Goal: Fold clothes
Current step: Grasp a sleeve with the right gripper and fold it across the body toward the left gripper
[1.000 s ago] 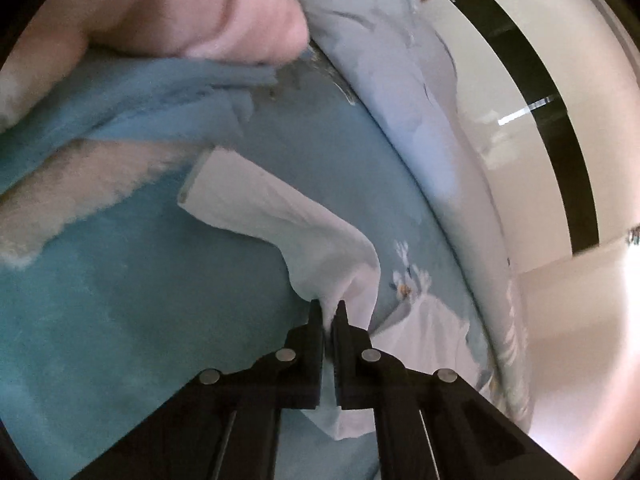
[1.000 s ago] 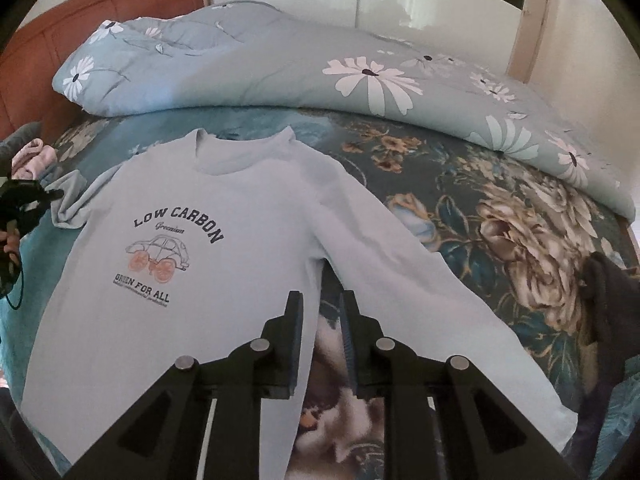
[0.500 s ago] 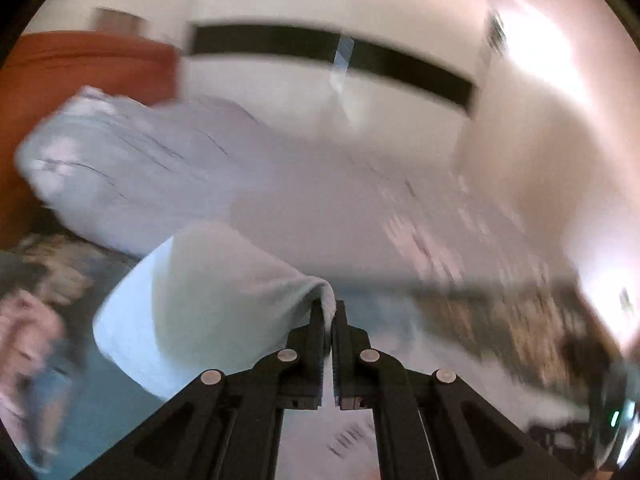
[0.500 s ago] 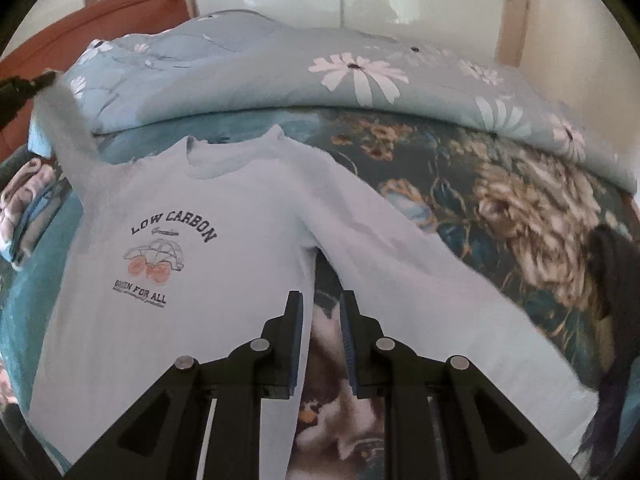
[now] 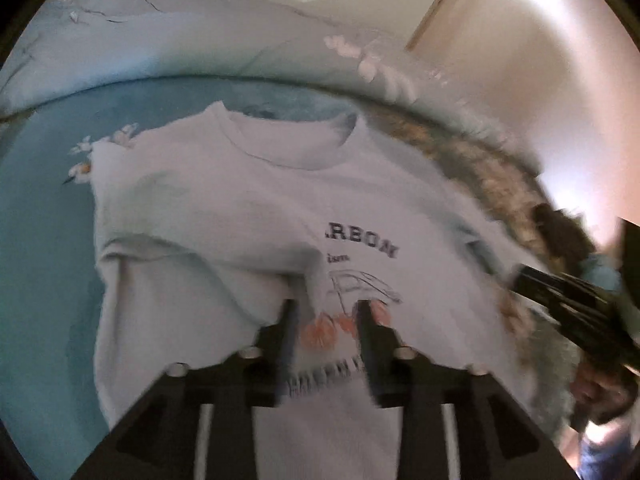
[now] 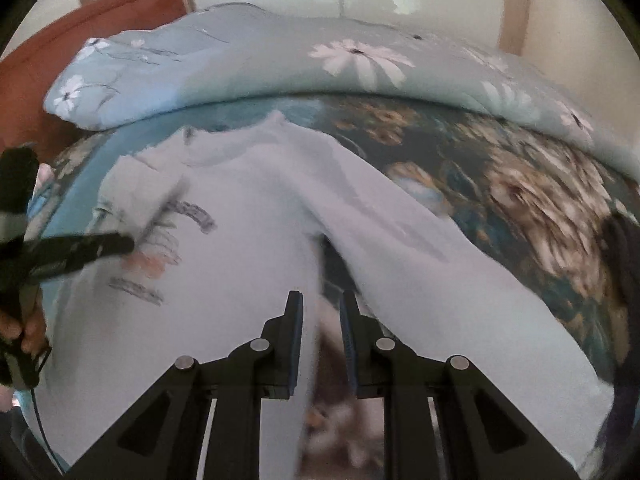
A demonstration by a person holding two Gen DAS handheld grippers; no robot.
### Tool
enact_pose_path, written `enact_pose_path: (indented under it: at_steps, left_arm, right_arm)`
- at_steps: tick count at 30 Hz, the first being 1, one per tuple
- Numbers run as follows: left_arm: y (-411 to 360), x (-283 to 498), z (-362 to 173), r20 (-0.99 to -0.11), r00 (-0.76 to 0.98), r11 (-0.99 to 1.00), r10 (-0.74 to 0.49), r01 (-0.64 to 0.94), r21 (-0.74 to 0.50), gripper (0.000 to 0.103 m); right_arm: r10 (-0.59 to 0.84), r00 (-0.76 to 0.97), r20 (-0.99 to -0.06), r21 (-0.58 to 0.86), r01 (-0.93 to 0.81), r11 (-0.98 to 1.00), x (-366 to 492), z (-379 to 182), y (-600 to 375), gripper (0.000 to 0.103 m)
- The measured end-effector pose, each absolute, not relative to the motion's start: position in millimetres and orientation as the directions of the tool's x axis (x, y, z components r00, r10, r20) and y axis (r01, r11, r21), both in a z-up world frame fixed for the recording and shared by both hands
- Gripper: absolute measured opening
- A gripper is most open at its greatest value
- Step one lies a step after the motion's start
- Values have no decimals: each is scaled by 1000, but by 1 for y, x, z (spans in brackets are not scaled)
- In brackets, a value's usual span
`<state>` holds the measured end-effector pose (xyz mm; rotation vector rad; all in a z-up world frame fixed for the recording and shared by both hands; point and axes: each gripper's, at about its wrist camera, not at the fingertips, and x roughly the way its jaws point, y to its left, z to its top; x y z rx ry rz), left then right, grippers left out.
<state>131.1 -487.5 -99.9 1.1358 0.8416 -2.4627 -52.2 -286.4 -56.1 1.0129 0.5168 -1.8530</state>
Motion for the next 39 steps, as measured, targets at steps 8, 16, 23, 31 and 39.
enact_pose_path:
  at_steps: [8,16,23,31,39]
  left_arm:
    - [-532,210,-101,-790,-535,-643,-300,725,-247,60]
    - [-544,214,-123,-816,-511,-645,-269,725,-241,60]
    - [-558,206,-125,-823,-499,-646,-272,728,-228,60]
    - [-563,197,-125,-828,-483,-660,-283,725,-197,60]
    - [-578,181,-128,-830,-462,-636,-312,751,-180,60]
  right_arm:
    - [-648,6,-761,170,967,-191,13,-40,-404,31]
    - [-579,-27,-815,-43,999,14,95,-66,-506,34]
    - [-518,-118,-847,-132,991,-9,95,-97,-525,34]
    - [-541,-78,-837,-15,993,-120,60,-75,-506,1]
    - [-571,-17,-821,40,995,-87,47,-61,-488,1]
